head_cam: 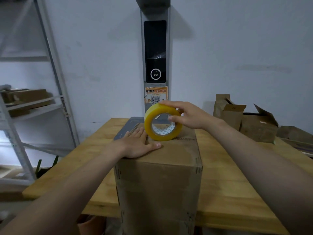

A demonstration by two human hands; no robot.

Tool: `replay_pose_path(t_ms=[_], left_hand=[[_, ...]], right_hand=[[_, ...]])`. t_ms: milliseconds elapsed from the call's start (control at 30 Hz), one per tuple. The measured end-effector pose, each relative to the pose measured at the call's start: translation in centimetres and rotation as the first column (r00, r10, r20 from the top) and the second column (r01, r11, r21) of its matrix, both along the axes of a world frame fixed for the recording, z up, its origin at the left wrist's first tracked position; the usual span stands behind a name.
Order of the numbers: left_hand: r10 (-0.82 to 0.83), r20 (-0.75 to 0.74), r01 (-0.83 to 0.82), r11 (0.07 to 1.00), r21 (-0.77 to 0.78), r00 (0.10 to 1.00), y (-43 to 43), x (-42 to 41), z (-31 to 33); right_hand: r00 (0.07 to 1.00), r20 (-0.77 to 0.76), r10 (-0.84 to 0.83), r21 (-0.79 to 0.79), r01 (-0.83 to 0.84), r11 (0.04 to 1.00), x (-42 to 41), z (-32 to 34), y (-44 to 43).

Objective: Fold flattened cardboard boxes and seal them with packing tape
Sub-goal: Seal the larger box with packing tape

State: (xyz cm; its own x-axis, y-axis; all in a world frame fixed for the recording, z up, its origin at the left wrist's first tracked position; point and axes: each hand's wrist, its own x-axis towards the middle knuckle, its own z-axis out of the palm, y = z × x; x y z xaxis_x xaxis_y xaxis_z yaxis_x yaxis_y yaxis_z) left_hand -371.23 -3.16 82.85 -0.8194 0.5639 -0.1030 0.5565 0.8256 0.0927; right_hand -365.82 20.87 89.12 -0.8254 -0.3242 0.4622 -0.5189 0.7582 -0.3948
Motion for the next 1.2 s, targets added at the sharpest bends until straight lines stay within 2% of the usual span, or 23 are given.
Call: replay_pose_path(t_ms=[133, 400, 633, 767, 900, 1033, 1200], left_hand=[[-0.013, -0.001, 0.013, 1.000, 0.019, 1.000, -0.2, -0.4, -0.4], [0.045, 0.003, -0.045, 0.999, -0.021, 0.999, 0.2, 0.7, 0.1], [0.057, 0.021, -0.056, 0.997, -0.050, 0.998, 0.4, 2.3, 1.3], [0.097, 0.007, -0.095, 0.990, -0.103, 0.995, 1.0, 2.2, 1.7], [0.167, -0.038, -0.171, 0.974, -0.152, 0.985, 2.3, 2.2, 1.8], [0.101, -0.063, -0.109, 0.983, -0.147, 0.993, 5.3, 2.7, 1.8], [0.024, -0.048, -0.029, 0.993, -0.115, 0.999, 8.4, 2.3, 1.3]], right_hand=[[1.000, -0.006, 0.000, 0.131, 0.001, 0.991, -0.2, 0.8, -0.3], [0.999, 0.032, -0.021, 0.196, 0.014, 0.981, 0.5, 1.6, 0.6], [0.981, 0.109, -0.158, 0.257, 0.125, 0.958, 3.7, 3.5, 5.4], [0.984, 0.081, -0.161, 0.162, 0.146, 0.976, 4.2, 2.5, 5.7], [0.989, 0.072, -0.132, -0.071, 0.137, 0.988, 4.5, 0.7, 5.7], [0.992, 0.048, -0.116, -0.258, 0.125, 0.958, 4.5, -1.0, 5.3], [0.997, 0.024, -0.069, -0.362, 0.073, 0.929, 4.0, -2.1, 4.7]])
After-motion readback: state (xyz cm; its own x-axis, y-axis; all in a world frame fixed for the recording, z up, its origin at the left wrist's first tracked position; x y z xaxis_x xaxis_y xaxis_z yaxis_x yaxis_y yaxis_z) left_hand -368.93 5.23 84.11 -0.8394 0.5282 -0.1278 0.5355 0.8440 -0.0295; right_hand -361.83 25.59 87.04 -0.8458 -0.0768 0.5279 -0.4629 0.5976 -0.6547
